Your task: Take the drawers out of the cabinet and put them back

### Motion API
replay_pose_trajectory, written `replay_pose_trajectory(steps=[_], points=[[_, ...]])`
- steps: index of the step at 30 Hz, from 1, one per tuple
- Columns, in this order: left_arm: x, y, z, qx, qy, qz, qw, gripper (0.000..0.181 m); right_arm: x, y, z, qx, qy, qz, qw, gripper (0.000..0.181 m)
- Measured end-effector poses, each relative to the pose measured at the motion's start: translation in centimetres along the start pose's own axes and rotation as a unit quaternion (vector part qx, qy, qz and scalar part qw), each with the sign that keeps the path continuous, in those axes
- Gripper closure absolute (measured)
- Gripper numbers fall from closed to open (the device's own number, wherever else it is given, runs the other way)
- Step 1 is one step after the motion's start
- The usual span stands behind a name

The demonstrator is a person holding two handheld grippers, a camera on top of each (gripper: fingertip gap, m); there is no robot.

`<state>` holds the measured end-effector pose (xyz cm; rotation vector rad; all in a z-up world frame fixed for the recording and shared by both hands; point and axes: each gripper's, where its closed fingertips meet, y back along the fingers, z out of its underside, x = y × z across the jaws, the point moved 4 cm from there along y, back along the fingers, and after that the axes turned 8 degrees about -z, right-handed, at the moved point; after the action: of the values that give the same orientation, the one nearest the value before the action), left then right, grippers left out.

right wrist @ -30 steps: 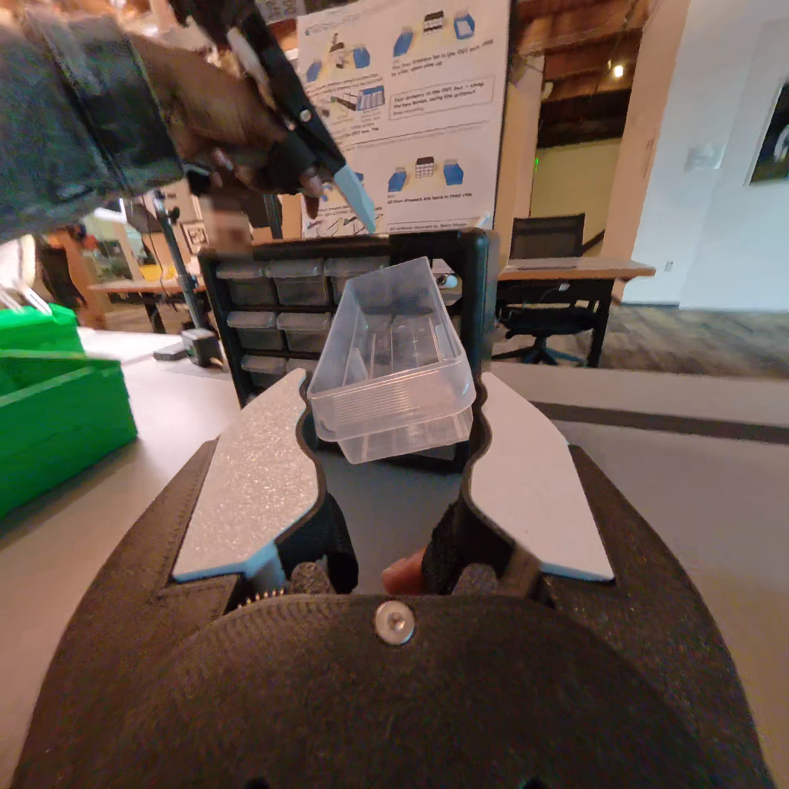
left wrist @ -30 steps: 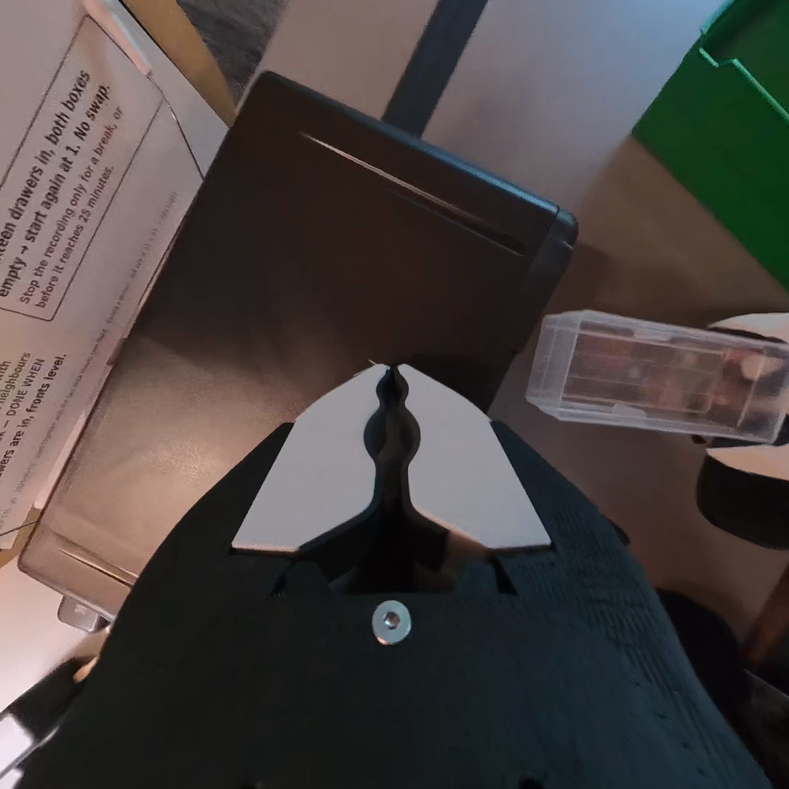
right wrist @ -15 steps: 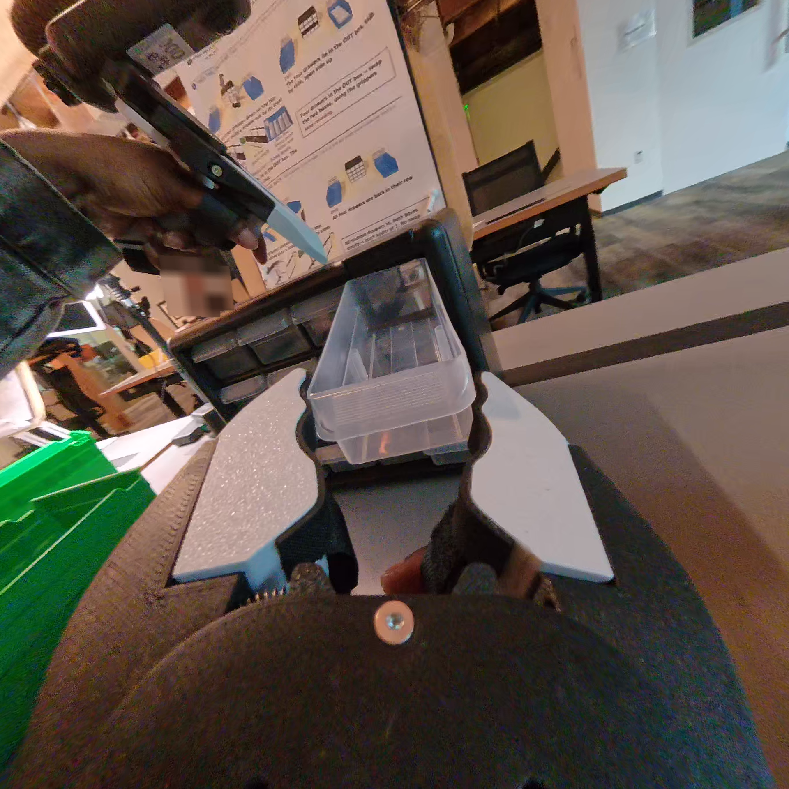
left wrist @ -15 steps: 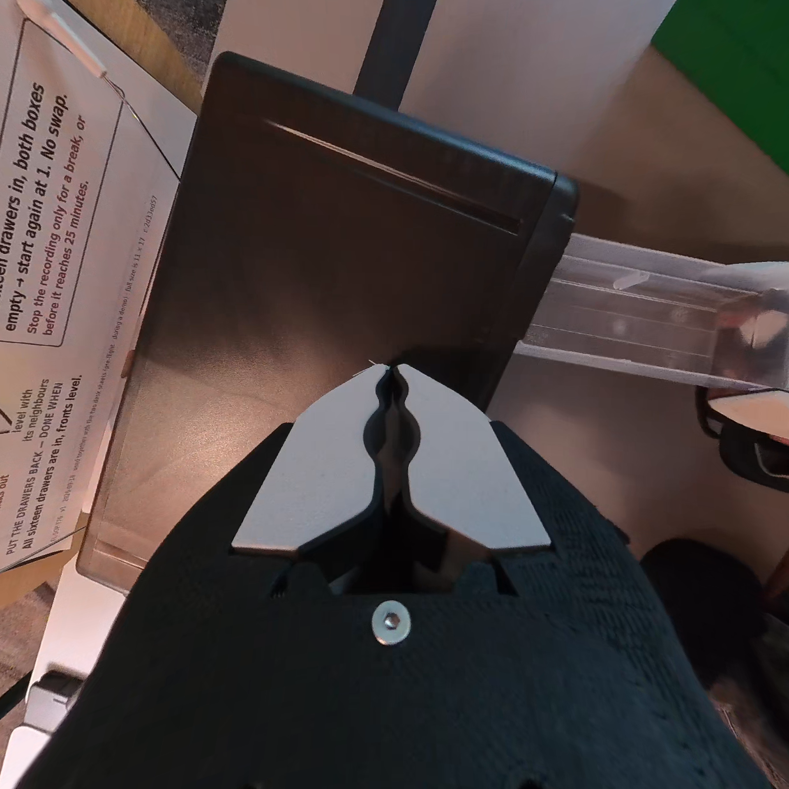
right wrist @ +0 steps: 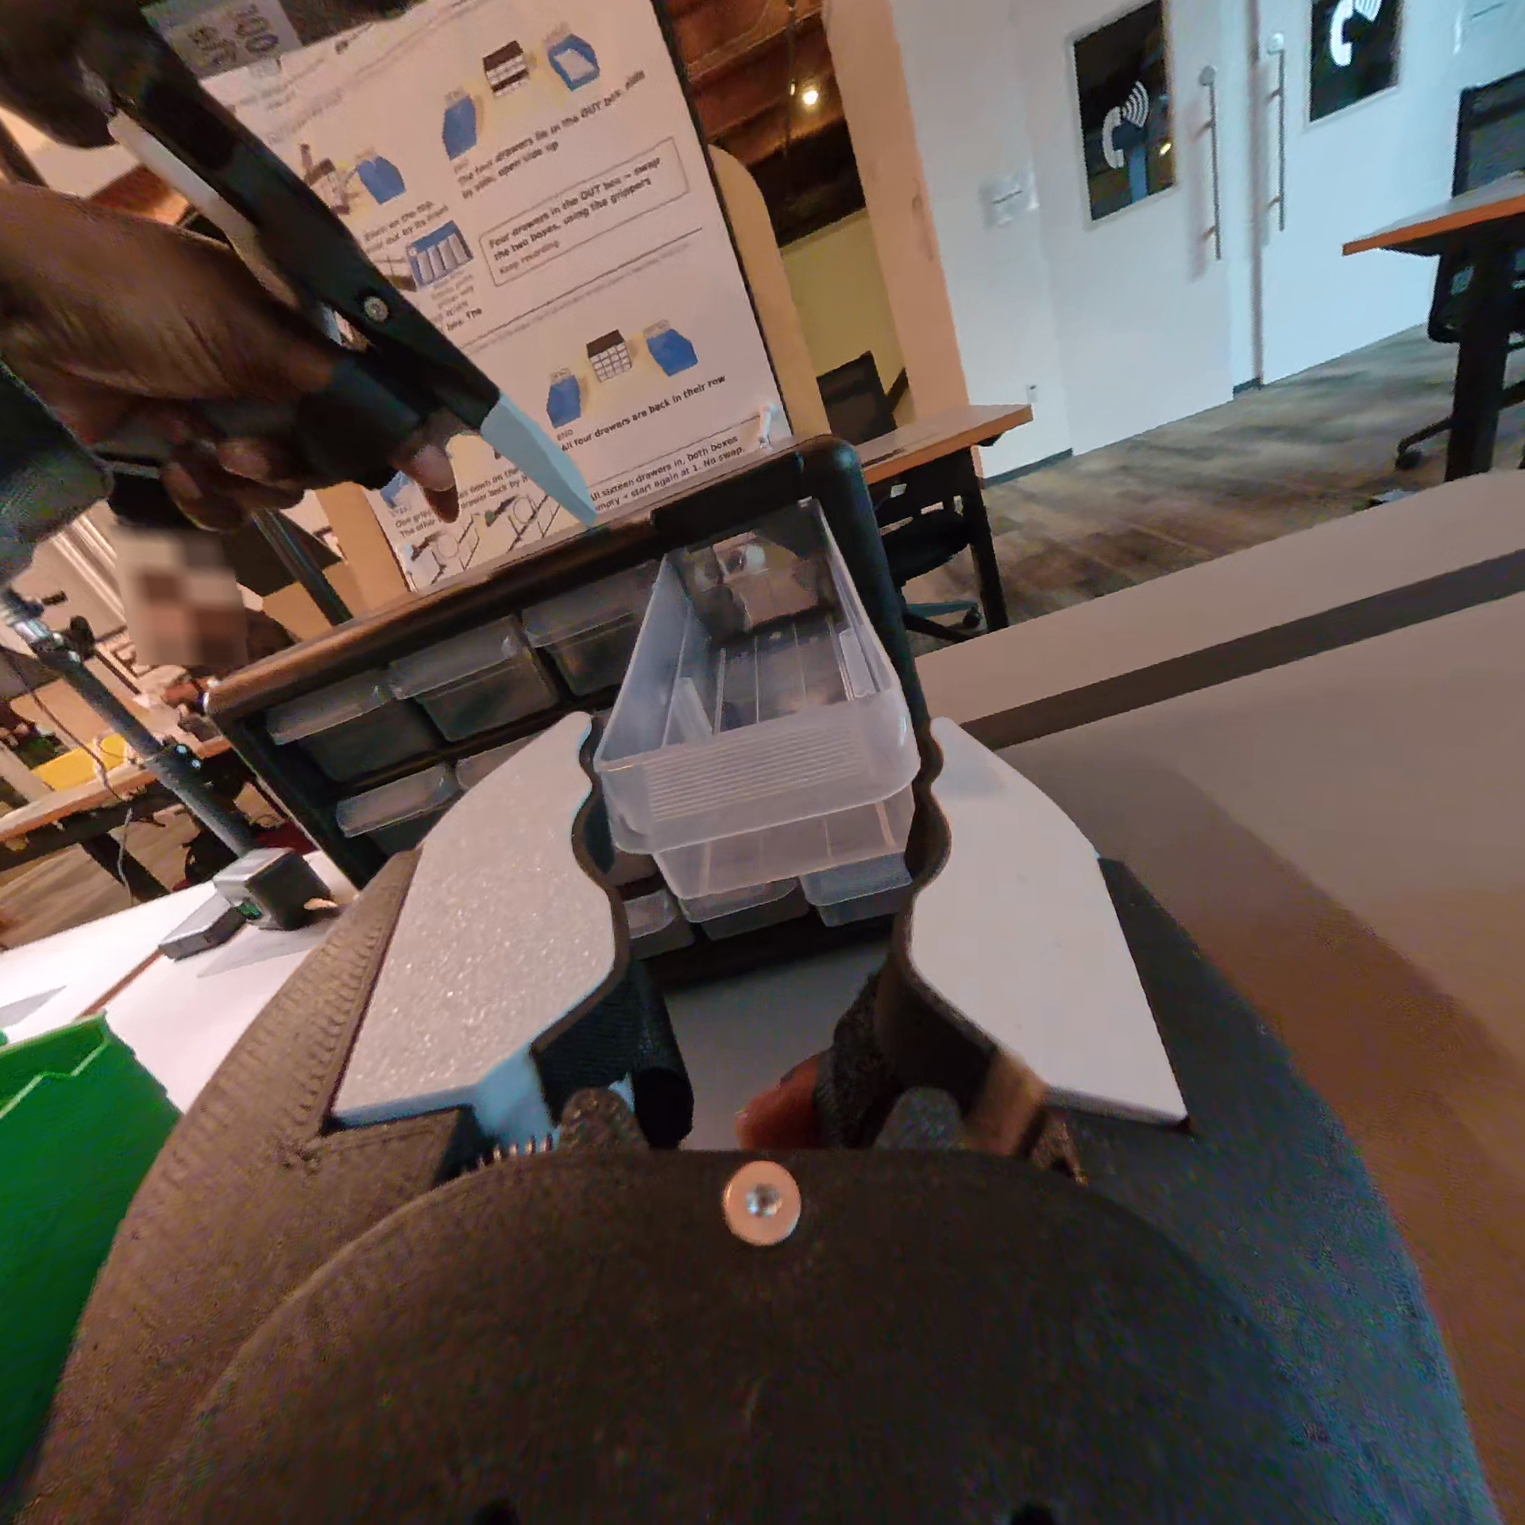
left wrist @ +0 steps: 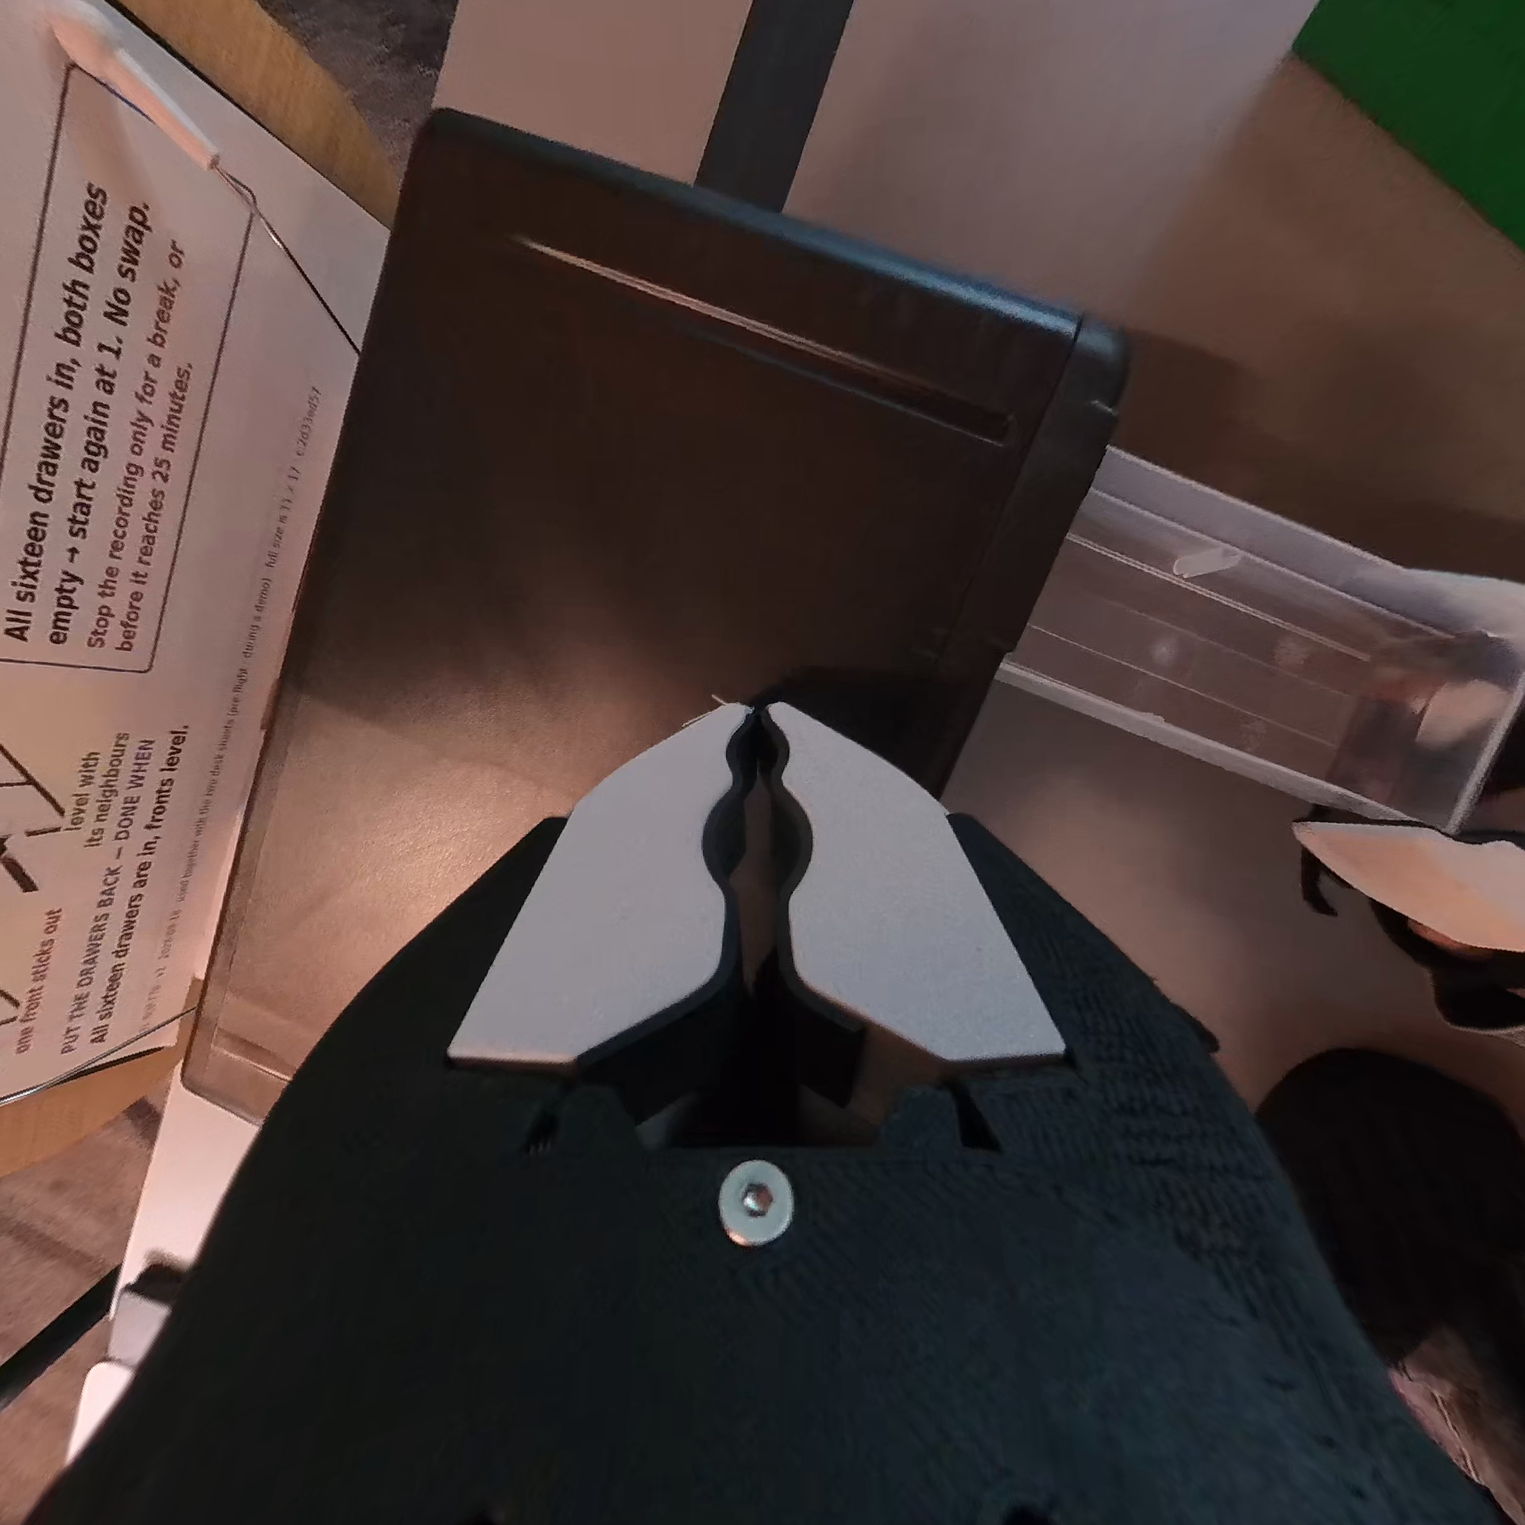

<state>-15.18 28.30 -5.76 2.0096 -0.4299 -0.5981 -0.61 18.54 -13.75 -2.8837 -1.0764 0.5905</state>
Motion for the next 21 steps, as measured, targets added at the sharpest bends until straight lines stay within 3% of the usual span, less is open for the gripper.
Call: replay_pose_trajectory(steps=[5,11,21], points=[[0.2,0.0,-0.1,-0.016,-0.015,-0.023,0.999,0.180,-0.2,0.0,0.8,-0.019,0.030,0.005,0.999,0.110],[0.2,0.0,-0.2,-0.020,-0.016,-0.028,0.999,0.180,-0.6,0.0,-1.4,-0.020,0.074,0.020,0.997,0.110],[0.3,0.0,-0.3,-0.032,-0.031,-0.049,0.998,0.181,-0.2,0.1,-0.2,-0.036,0.010,0.012,0.999,0.110]])
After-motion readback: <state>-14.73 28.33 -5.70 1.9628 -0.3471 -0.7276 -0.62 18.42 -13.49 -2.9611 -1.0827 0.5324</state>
